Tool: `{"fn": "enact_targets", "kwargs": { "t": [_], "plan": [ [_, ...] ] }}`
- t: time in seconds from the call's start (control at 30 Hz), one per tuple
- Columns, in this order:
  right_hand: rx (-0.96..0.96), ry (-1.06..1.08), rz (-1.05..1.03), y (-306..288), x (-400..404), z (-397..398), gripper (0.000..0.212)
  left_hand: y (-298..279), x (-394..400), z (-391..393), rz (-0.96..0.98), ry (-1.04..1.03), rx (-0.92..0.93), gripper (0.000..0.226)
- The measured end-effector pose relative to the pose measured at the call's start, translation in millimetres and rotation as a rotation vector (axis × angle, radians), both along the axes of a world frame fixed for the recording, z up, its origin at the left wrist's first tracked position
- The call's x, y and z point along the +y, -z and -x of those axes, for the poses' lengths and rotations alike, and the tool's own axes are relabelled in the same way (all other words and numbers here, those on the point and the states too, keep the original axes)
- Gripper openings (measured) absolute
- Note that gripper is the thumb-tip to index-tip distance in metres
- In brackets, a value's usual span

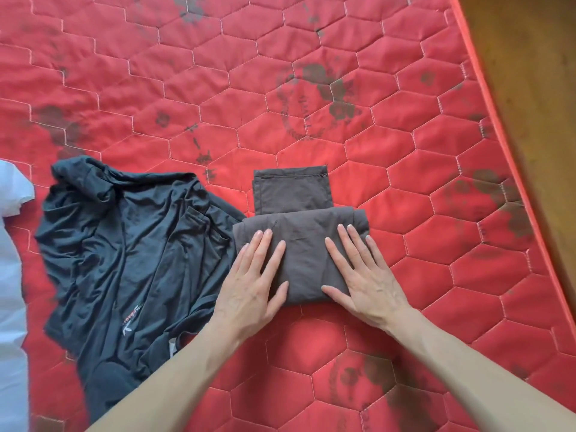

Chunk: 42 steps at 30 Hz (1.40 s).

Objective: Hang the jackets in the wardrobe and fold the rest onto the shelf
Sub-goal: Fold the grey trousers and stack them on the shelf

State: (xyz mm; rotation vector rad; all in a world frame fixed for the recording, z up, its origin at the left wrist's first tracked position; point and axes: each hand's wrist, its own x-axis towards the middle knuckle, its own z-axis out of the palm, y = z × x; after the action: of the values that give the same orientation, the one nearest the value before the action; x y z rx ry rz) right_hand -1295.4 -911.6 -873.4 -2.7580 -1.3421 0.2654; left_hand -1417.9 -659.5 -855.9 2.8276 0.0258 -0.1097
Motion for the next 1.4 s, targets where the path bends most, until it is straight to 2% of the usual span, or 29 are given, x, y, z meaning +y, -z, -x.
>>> {"fn": "enact_targets", "kwargs": {
  "t": [0.1,0.23,0.3,0.37,0.43,0.5,0.63,0.77,0.87,0.97,1.07,1.13,1.23,1.3,1.37,1.4],
  "plan": [
    [0.046,-0.084,-0.025,-2,-5,-6,0.107,-1,5,3,-0.001,0.073,0.047,0.097],
    [0.059,-0.188,0.03,-9,-9,-14,0.112,-4,5,2,-0.134,0.17,0.166,0.115],
    [0.068,-0.213,0.062,-15,-8,-17,0.113,-9,-5,-2,-0.204,0.143,0.195,0.108],
    [0.073,-0.222,0.111,-22,-6,-17,0.116,-16,-15,-7,-0.249,0.116,0.192,0.092],
    [0.086,-0.197,0.134,-32,-2,-18,0.114,-25,-19,-11,-0.232,0.092,0.175,0.085],
    [0.091,-0.168,0.077,-44,0,-21,0.1,-37,-13,-14,-0.132,0.074,0.118,0.079],
    [0.17,-0.131,-0.171,-71,-6,-24,0.053,-76,13,-23,0.171,-0.049,0.094,0.043],
    [0.366,0.093,-0.33,-96,-14,-24,0.029,-98,35,-26,0.577,-0.268,0.122,0.033],
    [0.526,0.313,-0.51,-102,-16,-34,0.037,-91,43,-25,0.841,-0.465,0.088,0.022],
    [0.52,0.53,-0.736,-100,-2,-46,0.046,-76,38,-30,1.013,-0.663,-0.017,0.016],
    [0.547,0.774,-0.935,-88,24,-53,0.056,-63,27,-40,1.076,-0.89,-0.077,0.005],
    [0.572,0.873,-0.983,-78,42,-54,0.06,-58,18,-44,1.037,-0.914,-0.066,0.015],
    [0.633,0.88,-0.941,-62,64,-55,0.061,-53,9,-46,0.943,-0.914,0.019,0.038],
    [0.676,0.868,-0.839,-50,73,-59,0.063,-48,10,-47,0.864,-0.955,0.091,0.051],
    [0.658,0.841,-0.64,-37,77,-65,0.062,-45,14,-52,0.78,-1.002,0.17,0.058],
    [0.581,0.827,-0.476,-31,78,-65,0.062,-43,17,-56,0.718,-1.019,0.216,0.062]
  ]
}}
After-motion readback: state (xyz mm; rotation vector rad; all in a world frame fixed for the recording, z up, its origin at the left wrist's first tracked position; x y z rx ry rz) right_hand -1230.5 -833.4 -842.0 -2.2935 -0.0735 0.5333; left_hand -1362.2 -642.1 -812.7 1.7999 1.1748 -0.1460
